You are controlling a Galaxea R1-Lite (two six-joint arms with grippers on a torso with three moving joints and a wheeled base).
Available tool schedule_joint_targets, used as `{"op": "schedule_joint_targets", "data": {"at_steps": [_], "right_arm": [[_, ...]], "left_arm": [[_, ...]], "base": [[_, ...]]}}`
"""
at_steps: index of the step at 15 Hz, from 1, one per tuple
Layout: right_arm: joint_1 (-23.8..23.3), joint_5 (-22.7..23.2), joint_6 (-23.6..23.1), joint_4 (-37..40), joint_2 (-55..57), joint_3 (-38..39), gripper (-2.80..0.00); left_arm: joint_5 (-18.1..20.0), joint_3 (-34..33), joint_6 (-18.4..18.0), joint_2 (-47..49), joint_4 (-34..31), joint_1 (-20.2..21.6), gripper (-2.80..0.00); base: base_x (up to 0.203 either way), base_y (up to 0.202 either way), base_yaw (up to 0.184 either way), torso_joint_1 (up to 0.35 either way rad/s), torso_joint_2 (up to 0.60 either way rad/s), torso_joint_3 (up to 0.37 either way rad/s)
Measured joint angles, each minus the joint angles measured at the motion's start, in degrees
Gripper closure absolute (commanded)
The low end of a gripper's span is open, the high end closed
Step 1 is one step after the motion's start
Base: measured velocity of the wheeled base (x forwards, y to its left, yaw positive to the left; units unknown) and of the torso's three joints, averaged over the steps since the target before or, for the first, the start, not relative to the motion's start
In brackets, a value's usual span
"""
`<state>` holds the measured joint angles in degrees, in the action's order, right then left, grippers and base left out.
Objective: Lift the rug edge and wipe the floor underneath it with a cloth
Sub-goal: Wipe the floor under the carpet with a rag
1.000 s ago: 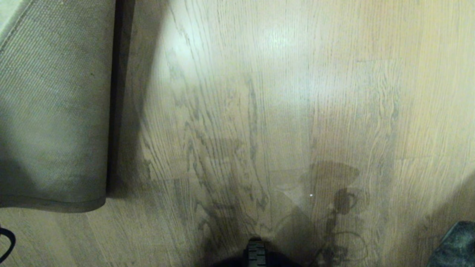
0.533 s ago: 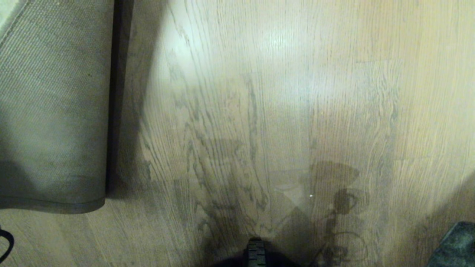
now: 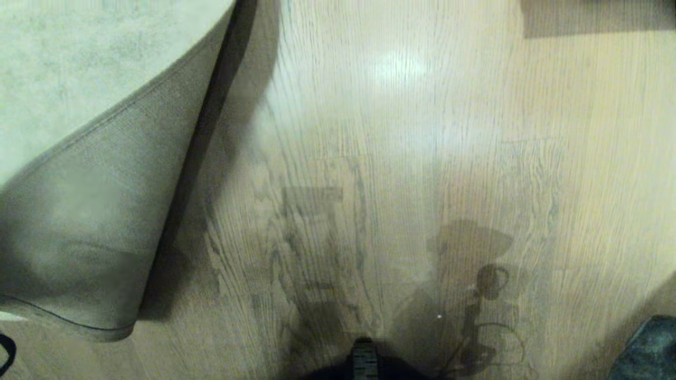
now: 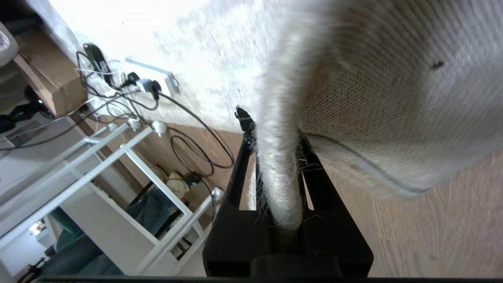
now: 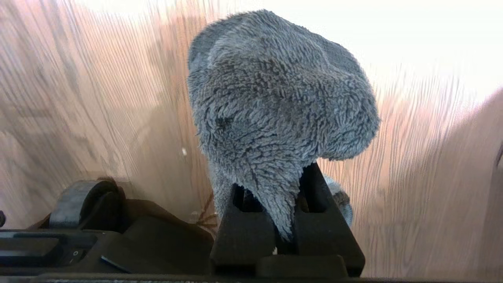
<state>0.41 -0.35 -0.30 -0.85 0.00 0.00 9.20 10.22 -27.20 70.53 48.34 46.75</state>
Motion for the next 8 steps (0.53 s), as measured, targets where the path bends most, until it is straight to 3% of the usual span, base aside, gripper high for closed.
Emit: {"op": "schedule_joint_targets", "data": {"at_steps": [8], "right_arm": [[0.0, 0.02, 0.0, 0.04, 0.0, 0.0, 0.0]], "left_arm": [[0.08, -0.29, 1.4, 0.02, 0.23, -0.04, 0.0]], "base": [[0.013, 0.0, 0.0, 0.0, 0.0, 0.0]]}}
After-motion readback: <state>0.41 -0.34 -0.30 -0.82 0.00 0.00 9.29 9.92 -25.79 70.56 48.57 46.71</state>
